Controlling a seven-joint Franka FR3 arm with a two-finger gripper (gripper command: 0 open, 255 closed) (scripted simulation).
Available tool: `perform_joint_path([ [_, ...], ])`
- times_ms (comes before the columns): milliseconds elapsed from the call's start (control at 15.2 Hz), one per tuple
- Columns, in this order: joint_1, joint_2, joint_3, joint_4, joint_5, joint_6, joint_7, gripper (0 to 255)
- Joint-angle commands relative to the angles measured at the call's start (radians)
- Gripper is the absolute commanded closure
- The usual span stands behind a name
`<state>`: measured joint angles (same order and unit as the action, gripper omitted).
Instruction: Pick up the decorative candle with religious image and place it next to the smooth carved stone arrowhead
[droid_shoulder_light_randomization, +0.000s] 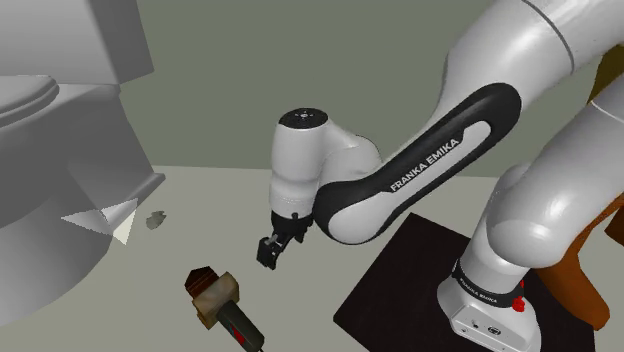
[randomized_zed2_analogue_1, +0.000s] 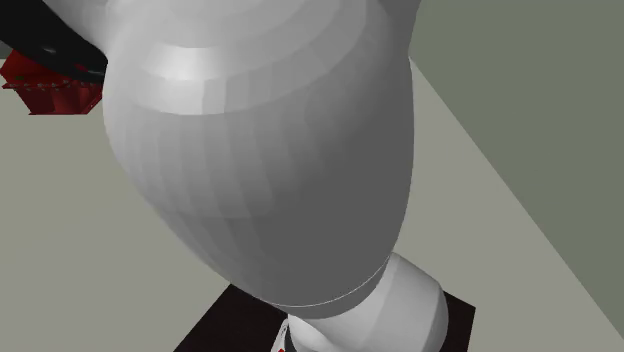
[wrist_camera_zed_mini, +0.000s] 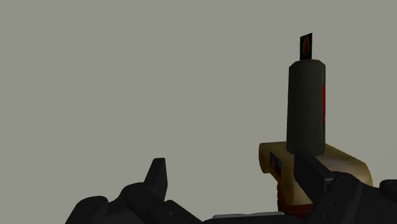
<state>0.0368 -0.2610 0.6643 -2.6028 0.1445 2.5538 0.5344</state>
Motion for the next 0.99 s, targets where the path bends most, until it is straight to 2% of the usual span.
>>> perform_joint_path([
  [0, -0.053, 0.092, 0.079, 0.029, -0.115, 0.069, 0.123, 0],
  [132, -0.121, 0.201, 0.152, 0.072, -0.307, 0.115, 0.293, 0],
  [264, -0.150, 0.330, 0.180, 0.133, -0.565, 0.124, 0.509, 0],
  [330, -0.130, 0.394, 0.163, 0.169, -0.687, 0.116, 0.610, 0],
  [462, -0.040, 0.501, 0.086, 0.243, -0.865, 0.095, 0.762, 0],
  [594, 0.047, 0.593, 0.017, 0.319, -0.990, 0.072, 0.870, 0],
  [726, 0.126, 0.677, -0.041, 0.397, -1.081, 0.049, 0.951, 0],
  [858, 0.186, 0.747, -0.082, 0.466, -1.144, 0.029, 1.005, 0],
  [924, 0.193, 0.760, -0.092, 0.474, -1.157, 0.033, 1.013, 0],
])
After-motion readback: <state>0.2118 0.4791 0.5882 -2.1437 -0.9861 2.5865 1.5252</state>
